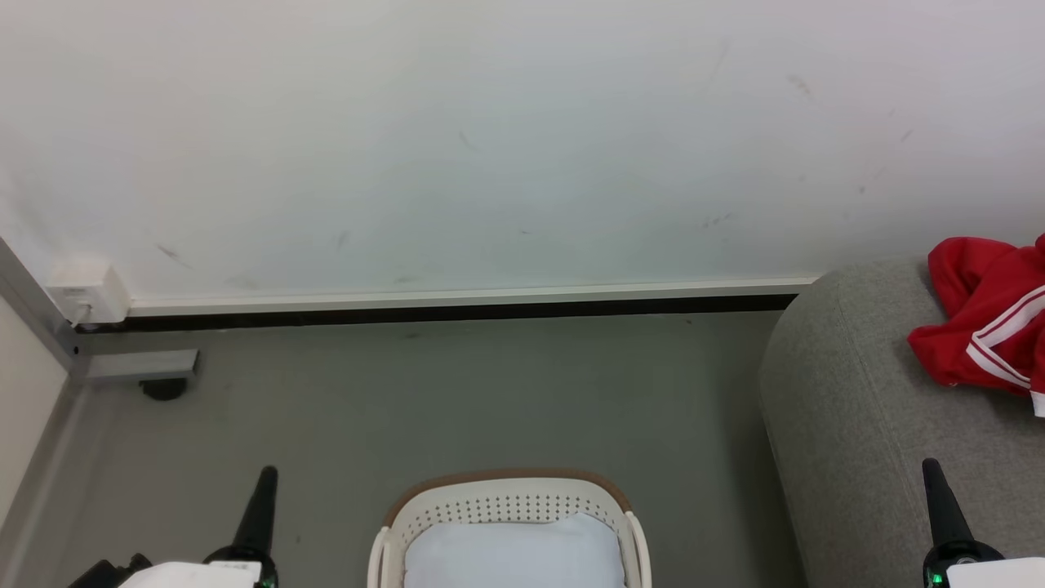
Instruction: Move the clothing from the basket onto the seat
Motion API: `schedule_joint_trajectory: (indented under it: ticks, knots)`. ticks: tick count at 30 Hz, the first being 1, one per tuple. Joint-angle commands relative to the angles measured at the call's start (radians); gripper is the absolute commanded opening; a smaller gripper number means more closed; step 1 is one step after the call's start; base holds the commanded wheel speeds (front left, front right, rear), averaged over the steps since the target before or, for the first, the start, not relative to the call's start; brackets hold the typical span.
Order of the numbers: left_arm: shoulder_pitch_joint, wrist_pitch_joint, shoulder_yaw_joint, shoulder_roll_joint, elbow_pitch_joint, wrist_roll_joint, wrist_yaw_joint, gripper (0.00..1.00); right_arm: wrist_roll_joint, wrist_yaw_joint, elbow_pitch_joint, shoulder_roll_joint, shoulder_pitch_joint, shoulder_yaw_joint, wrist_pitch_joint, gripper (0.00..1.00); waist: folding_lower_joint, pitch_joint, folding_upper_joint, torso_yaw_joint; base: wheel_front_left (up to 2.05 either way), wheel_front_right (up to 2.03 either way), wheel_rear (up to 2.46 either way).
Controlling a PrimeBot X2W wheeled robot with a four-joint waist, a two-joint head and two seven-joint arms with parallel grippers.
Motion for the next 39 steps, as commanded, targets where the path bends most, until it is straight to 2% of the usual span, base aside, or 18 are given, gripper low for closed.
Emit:
schedule_joint_trajectory:
  ticks: [1,39]
  knots:
    - [-0.015,0.005,0.005,0.003,-0.009,-0.018,-0.006,0.00,0.020,-0.001,-0.010,-0.010,-0.021,-0.003,0.002,0.00,0.0000,0.000,-0.0001,0.000,0.00,0.00,0.00]
    - [-0.040,0.078,0.039,0.000,-0.028,-0.283,-0.020,0.00,0.297,-0.002,-0.007,-0.011,-0.055,-0.023,0.076,0.00,0.0000,0.014,-0.0001,-0.011,0.00,0.00,0.00]
